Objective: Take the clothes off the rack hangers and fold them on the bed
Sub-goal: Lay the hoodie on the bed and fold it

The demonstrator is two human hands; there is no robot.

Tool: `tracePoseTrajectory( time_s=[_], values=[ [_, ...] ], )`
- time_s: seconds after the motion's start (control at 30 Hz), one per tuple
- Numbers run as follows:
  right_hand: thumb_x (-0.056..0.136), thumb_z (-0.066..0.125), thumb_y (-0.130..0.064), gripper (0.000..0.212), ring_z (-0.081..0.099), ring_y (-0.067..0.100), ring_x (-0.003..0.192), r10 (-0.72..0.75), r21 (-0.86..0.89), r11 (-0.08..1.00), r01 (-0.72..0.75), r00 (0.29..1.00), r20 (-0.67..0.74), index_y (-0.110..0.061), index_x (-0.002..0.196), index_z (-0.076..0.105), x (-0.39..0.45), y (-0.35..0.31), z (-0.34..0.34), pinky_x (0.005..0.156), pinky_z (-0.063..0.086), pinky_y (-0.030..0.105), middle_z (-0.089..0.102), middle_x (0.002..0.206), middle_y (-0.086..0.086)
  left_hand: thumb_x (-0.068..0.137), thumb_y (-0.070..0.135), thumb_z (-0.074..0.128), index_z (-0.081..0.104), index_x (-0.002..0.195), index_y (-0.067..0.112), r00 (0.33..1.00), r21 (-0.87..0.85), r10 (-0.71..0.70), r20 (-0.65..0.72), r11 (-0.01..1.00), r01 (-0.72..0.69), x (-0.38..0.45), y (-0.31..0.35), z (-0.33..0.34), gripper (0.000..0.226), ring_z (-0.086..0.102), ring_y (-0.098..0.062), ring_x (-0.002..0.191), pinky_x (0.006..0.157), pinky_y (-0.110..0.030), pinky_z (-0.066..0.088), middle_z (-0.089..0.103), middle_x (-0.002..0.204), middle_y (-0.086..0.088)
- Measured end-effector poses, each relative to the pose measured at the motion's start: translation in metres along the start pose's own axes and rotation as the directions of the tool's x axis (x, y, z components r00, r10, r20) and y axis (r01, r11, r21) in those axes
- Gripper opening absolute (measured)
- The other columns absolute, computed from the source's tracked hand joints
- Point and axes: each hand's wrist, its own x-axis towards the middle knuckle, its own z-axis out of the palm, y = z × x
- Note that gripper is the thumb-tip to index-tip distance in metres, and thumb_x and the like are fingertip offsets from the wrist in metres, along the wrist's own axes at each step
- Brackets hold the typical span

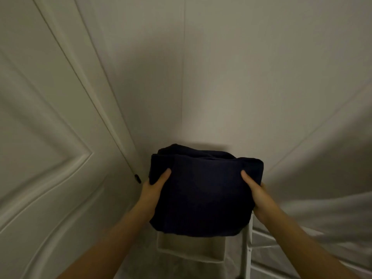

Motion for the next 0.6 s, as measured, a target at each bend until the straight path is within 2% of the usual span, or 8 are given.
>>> tracePoseTrajectory(
  time_s=[0.1, 0.23, 0.37, 0.5, 0.6],
  values=[
    [0.079, 0.067, -0.043, 0.052, 0.06, 0.025, 0.096, 0.031, 0.008, 0.999, -0.031, 0.999, -0.036, -0.019, 0.122, 0.054, 0.025, 0.024, 0.0, 0.083, 0.049, 0.042, 0.063, 0.11, 0.002, 0.067, 0.053, 0.069, 0.048, 0.132, 0.018, 0.999, 0.047, -0.021, -0.025, 0.999, 0.022, 0.033, -0.022, -0.003, 0.077, 0.059, -0.023, 0.1, 0.091, -0.041, 0.049, 0.061, 0.113, 0.0],
    [0.067, 0.072, -0.051, 0.072, 0.06, 0.03, 0.105, 0.078, -0.019, 0.997, -0.08, 0.994, -0.072, -0.016, 0.128, 0.054, 0.073, 0.07, -0.002, 0.095, 0.048, 0.049, 0.062, 0.121, 0.006, 0.078, 0.053, 0.063, 0.043, 0.138, 0.019, 0.999, 0.132, -0.023, -0.032, 0.991, 0.027, 0.087, -0.069, -0.006, 0.072, 0.057, -0.022, 0.103, 0.093, -0.038, 0.048, 0.056, 0.127, -0.004],
    [0.079, 0.068, -0.044, 0.062, 0.059, 0.031, 0.104, 0.134, -0.033, 0.99, -0.138, 0.986, -0.102, -0.013, 0.13, 0.051, 0.126, 0.125, -0.004, 0.093, 0.049, 0.046, 0.06, 0.123, 0.009, 0.084, 0.049, 0.061, 0.042, 0.139, 0.017, 0.998, 0.163, -0.041, -0.052, 0.985, 0.049, 0.139, -0.128, -0.012, 0.067, 0.056, -0.019, 0.098, 0.089, -0.035, 0.047, 0.055, 0.128, -0.005],
    [0.084, 0.066, -0.039, 0.055, 0.059, 0.026, 0.091, 0.167, -0.055, 0.983, -0.174, 0.98, -0.111, -0.011, 0.129, 0.052, 0.171, 0.181, -0.006, 0.082, 0.049, 0.04, 0.06, 0.122, 0.009, 0.085, 0.047, 0.06, 0.044, 0.137, 0.018, 0.996, 0.186, -0.063, -0.071, 0.98, 0.075, 0.186, -0.186, -0.022, 0.062, 0.057, -0.019, 0.095, 0.087, -0.036, 0.048, 0.058, 0.12, -0.003],
    [0.087, 0.064, -0.034, 0.056, 0.056, 0.028, 0.094, 0.198, -0.072, 0.975, -0.209, 0.971, -0.135, -0.008, 0.133, 0.048, 0.205, 0.227, -0.013, 0.083, 0.047, 0.039, 0.056, 0.127, 0.014, 0.086, 0.044, 0.06, 0.041, 0.139, 0.016, 0.992, 0.213, -0.1, -0.072, 0.97, 0.113, 0.219, -0.233, -0.028, 0.062, 0.055, -0.021, 0.098, 0.089, -0.037, 0.047, 0.054, 0.129, -0.007]
  ],
)
